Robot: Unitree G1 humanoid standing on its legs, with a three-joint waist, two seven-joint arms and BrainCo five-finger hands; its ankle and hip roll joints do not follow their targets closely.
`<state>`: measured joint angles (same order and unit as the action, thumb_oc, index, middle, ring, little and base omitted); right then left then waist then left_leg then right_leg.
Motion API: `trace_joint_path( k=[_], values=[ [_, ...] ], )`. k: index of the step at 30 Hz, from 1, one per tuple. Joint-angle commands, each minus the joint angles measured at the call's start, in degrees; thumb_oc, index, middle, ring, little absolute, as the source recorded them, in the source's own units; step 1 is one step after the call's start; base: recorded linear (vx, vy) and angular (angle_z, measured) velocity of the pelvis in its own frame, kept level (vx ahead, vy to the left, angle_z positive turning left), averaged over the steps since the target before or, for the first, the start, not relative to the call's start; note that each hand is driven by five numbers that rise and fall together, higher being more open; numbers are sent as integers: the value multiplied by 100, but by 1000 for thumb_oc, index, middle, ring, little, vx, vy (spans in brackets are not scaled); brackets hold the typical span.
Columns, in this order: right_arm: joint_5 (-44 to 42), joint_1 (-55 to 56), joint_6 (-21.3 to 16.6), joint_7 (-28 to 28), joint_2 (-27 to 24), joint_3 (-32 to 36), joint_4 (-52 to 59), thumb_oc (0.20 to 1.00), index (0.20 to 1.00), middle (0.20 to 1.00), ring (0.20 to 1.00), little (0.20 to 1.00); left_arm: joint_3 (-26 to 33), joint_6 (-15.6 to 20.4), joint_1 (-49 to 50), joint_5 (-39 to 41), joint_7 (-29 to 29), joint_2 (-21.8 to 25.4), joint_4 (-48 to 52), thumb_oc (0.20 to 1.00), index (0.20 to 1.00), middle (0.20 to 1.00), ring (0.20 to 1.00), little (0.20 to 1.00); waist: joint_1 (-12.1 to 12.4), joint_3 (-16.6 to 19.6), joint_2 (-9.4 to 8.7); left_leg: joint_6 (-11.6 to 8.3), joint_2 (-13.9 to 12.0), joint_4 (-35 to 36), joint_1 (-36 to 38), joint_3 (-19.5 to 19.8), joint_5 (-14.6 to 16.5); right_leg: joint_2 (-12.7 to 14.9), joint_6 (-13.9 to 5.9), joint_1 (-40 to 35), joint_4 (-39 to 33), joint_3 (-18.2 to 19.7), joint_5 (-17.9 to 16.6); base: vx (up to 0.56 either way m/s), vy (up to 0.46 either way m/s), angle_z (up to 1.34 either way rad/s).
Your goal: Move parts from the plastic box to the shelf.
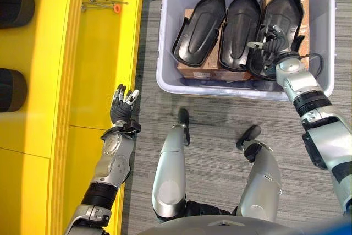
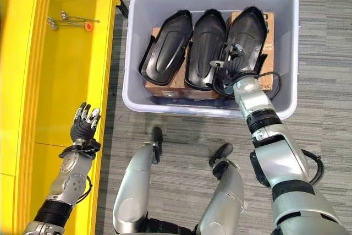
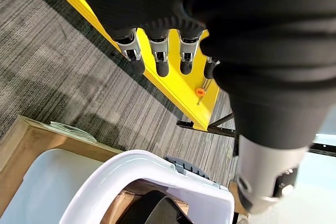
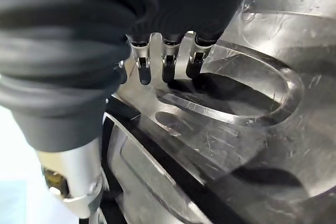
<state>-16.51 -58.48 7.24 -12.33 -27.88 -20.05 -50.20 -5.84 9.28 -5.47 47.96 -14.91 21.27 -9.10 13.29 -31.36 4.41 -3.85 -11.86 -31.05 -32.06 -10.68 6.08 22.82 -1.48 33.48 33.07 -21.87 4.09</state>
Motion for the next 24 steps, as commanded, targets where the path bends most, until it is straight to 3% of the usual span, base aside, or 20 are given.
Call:
trace_joint_path(
  k=[1,7,9,10,16,20,24],
  values=[
    [155,86,-113,-507,77,-79,109,1000,1000,1000,1000,1000,-322,144,140,-90,319,139,451,1000,1000,1000,1000,1000,195,157,261,79,235,504,3,5,-268,58,-336,-79,889,-146,595,17,38,1],
    [687,20,-256,-682,5,-26,20,1000,1000,1000,1000,1000,-485,134,137,92,389,155,371,1000,1000,1000,1000,1000,164,157,328,84,250,531,33,-27,-266,53,-356,-93,833,-110,569,3,25,1],
    [1081,-59,-305,-1801,-42,-97,31,1000,1000,1000,1000,1000,-626,174,101,123,531,86,348,1000,1000,1000,1000,1000,139,157,343,97,234,552,61,-67,-259,59,-364,-121,800,-107,557,-1,61,-1],
    [2166,-132,-555,-2985,-191,-18,81,1000,1000,1000,1000,1000,-753,324,114,139,564,75,397,1000,1000,1000,1000,1000,98,157,378,109,226,562,49,-77,-258,39,-380,-96,779,-70,540,-26,93,-4],
    [3773,5,-880,-4596,-408,277,1084,1000,1000,1000,1000,1000,-1143,679,54,-32,214,35,517,1000,1000,1000,1000,1000,-64,157,444,125,247,718,72,-159,-265,-20,-429,-75,623,16,518,-29,80,-11],
    [4070,459,-1079,-4859,-418,440,2197,1000,1000,1000,1000,1000,-1231,838,77,17,538,-42,624,1000,1000,1000,1000,1000,-229,157,429,105,224,869,155,-280,-303,-75,-434,-114,468,76,503,-17,72,-10],
    [3288,1077,-994,-4673,-330,766,2642,1000,1000,1000,1000,1000,-1187,958,129,141,506,-15,750,1000,1000,1000,1000,1000,-405,157,408,81,207,949,260,-399,-297,-140,-427,-154,345,179,505,5,73,-7]
  ],
)
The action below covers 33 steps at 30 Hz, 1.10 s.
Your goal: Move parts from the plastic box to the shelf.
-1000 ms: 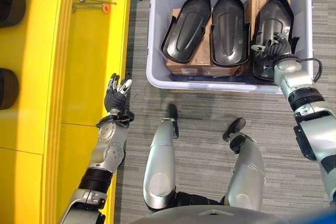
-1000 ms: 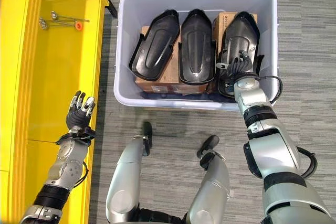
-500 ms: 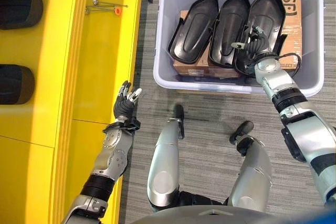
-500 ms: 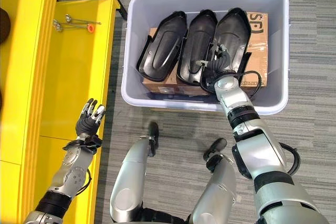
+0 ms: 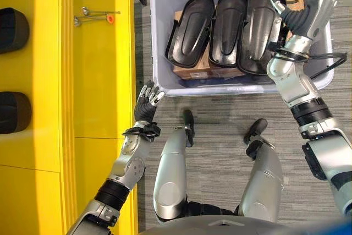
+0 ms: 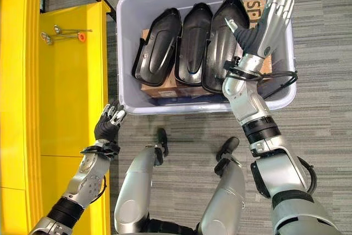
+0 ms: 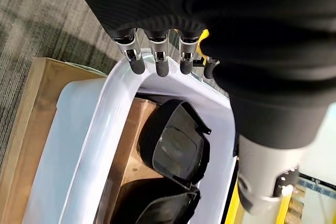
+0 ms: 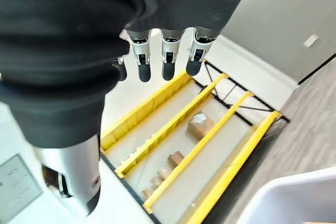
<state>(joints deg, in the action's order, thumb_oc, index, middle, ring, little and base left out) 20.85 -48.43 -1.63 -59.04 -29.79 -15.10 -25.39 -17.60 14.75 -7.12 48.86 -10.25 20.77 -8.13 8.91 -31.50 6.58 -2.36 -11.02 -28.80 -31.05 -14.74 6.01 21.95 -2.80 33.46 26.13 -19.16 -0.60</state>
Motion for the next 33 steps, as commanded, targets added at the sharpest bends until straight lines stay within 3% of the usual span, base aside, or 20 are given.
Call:
trace_joint_path(
  k=[1,8,27,33],
  values=[
    [-549,301,18,111,10,317,97,1000,1000,1000,1000,1000,42,395,259,79,35,-2,613,1000,1000,1000,1000,1000,-20,171,180,-72,110,740,160,-25,-291,-75,-296,-141,984,-56,954,-18,27,-19],
    [-1366,406,6,337,274,337,-835,1000,1000,1000,1000,1000,52,427,60,69,137,-113,425,1000,1000,1000,1000,1000,-54,171,183,-45,117,755,143,-77,-268,-97,-276,-113,896,-29,899,-9,-1,-6],
    [-1171,-93,-15,757,229,-78,-1388,1000,1000,1000,1000,1000,-85,138,-144,181,184,-186,336,1000,1000,1000,1000,1000,89,171,175,-46,117,706,-197,55,-361,-66,-257,154,1000,-104,859,-8,0,1],
    [-1395,-293,257,1119,215,-217,-1665,1000,1000,1000,1000,1000,-81,76,-181,207,180,-145,349,1000,1000,1000,1000,1000,196,171,176,-58,104,629,-319,139,-374,-8,-264,223,1111,-182,879,-13,-11,4]
  ],
)
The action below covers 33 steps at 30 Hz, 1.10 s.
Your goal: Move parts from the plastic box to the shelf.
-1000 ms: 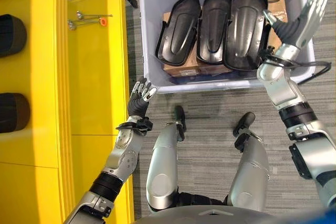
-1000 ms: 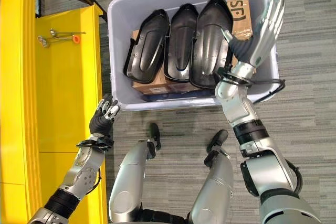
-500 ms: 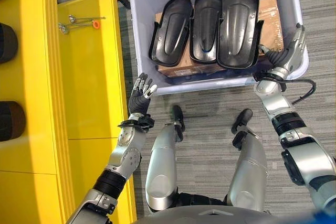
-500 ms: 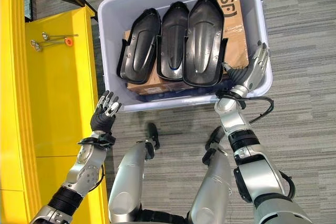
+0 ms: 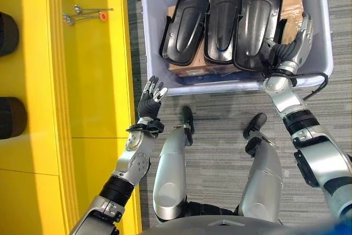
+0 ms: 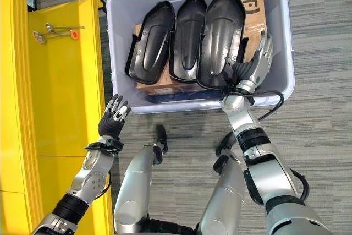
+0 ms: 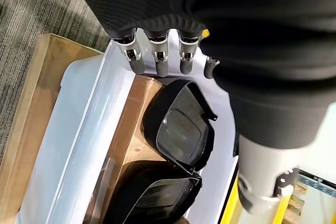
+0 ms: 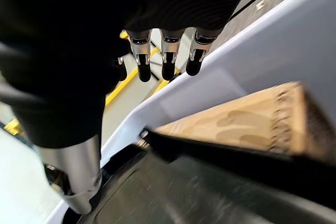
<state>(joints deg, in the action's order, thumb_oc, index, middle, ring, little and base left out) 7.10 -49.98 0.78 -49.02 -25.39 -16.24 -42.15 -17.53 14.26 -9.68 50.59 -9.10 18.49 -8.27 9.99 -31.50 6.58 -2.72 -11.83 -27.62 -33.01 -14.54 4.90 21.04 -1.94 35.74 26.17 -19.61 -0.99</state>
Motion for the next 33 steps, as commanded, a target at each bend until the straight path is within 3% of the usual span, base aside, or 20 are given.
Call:
trace_joint_path(
  k=[1,7,10,17,18,22,32,33],
  values=[
    [-147,-161,75,189,-221,-132,-74,1000,1000,1000,1000,1000,-85,116,68,35,77,100,363,1000,1000,1000,1000,1000,103,170,174,-24,187,502,-145,128,-266,89,-350,5,1110,-155,918,-20,-24,3],
    [-770,-345,326,325,-154,-223,-685,1000,1000,1000,1000,1000,-91,86,-4,1,58,113,331,1000,1000,1000,1000,1000,174,170,182,-38,155,430,-327,181,-284,134,-329,163,1240,-204,936,-4,-11,7],
    [-1255,-393,244,257,-125,-121,-998,1000,1000,1000,1000,1000,-112,59,-52,11,31,147,339,1000,1000,1000,1000,1000,208,170,198,-32,172,382,-460,219,-278,151,-319,271,1309,-224,953,-9,-24,6],
    [-1182,-508,197,-626,-108,34,-1353,1000,1000,1000,1000,1000,-205,141,-66,-27,41,99,272,1000,1000,1000,1000,1000,245,170,249,-1,195,202,-789,300,-219,181,-319,560,1472,-207,971,-4,-10,5],
    [-1114,-493,240,-367,-103,97,-1294,1000,1000,1000,1000,1000,-244,187,-81,-30,-40,88,296,1000,1000,1000,1000,1000,218,170,261,-7,191,162,-877,321,-202,181,-340,650,1460,-167,948,0,0,0],
    [-1178,-463,305,-281,-68,-23,-1243,1000,1000,1000,1000,1000,-260,208,-102,-58,-75,40,311,1000,1000,1000,1000,1000,199,170,276,-3,174,156,-916,298,-201,182,-332,703,1446,-134,949,-4,15,-4],
    [-560,-754,1254,603,-255,-577,-1731,1000,1000,1000,1000,1000,-149,95,-148,130,97,150,224,1000,1000,1000,1000,1000,275,170,301,-17,166,73,-1036,343,-210,264,-341,811,1553,-141,934,0,2,0],
    [-571,-791,1310,674,-273,-630,-1805,689,689,689,689,689,-146,88,-149,137,119,167,224,1000,1000,1000,1000,1000,290,170,299,-17,170,62,-1054,358,-208,270,-342,821,1563,-149,932,0,0,0]
  ],
)
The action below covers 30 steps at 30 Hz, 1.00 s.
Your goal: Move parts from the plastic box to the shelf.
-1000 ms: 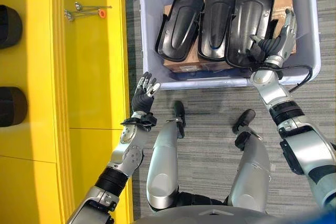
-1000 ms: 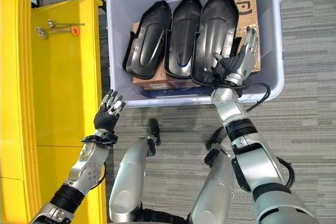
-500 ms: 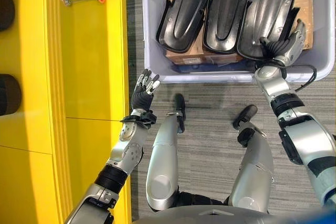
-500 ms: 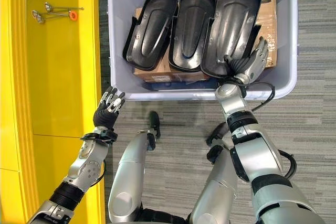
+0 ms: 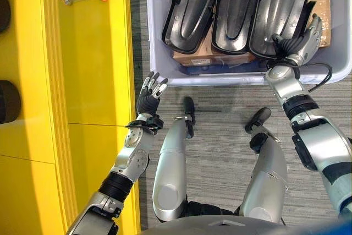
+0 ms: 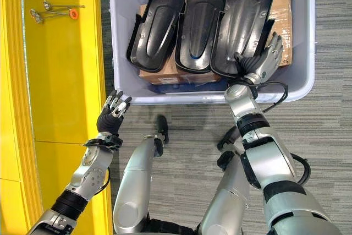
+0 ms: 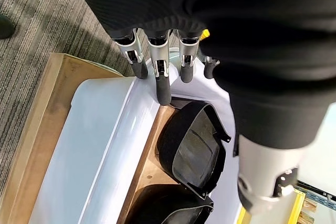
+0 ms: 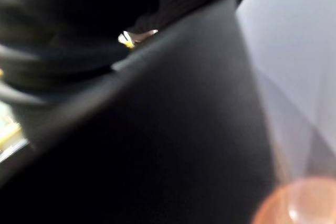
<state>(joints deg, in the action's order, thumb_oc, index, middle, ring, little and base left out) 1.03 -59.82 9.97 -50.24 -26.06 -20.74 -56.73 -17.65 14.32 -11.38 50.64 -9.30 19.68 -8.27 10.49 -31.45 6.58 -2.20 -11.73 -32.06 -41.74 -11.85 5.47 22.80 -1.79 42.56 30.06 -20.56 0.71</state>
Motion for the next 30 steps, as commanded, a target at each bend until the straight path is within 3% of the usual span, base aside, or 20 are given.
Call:
trace_joint_path(
  k=[1,7,13,21,25,30],
  values=[
    [68,170,492,898,-221,-234,-411,216,216,216,216,216,-141,76,24,144,133,64,237,1000,1000,1000,1000,1000,250,165,298,-64,162,493,-200,101,-262,102,-356,153,1188,-60,761,0,0,0],
    [133,126,1016,1103,-264,-502,-923,200,200,200,200,200,-178,165,48,134,281,110,112,1000,1000,1000,1000,1000,354,165,275,-42,174,475,-272,180,-272,144,-379,163,1223,-137,733,13,-10,4],
    [644,96,1095,491,-324,-497,-983,200,200,200,200,200,-265,245,35,28,242,103,62,1000,1000,1000,1000,1000,366,165,285,-25,211,476,-346,219,-278,115,-400,207,1209,-145,712,18,-10,7],
    [683,262,1171,322,-260,-614,-925,200,200,200,200,200,-324,616,7,-87,322,40,-14,1000,1000,1000,1000,1000,320,165,315,-25,219,493,-426,219,-302,71,-388,296,1149,-95,690,2,-2,0],
    [597,379,818,64,-231,-544,-935,200,200,200,200,200,-289,687,-3,-46,339,2,-102,1000,1000,1000,1000,1000,293,165,351,-26,222,554,-377,207,-340,64,-388,293,1148,-46,681,-8,0,0],
    [55,359,-523,-811,-178,-301,-623,200,200,200,200,200,-269,679,25,-39,354,-1,-125,1000,1000,1000,1000,1000,256,165,386,-73,236,836,-28,142,-444,-13,-416,20,955,-8,638,-34,-10,0]
  ],
)
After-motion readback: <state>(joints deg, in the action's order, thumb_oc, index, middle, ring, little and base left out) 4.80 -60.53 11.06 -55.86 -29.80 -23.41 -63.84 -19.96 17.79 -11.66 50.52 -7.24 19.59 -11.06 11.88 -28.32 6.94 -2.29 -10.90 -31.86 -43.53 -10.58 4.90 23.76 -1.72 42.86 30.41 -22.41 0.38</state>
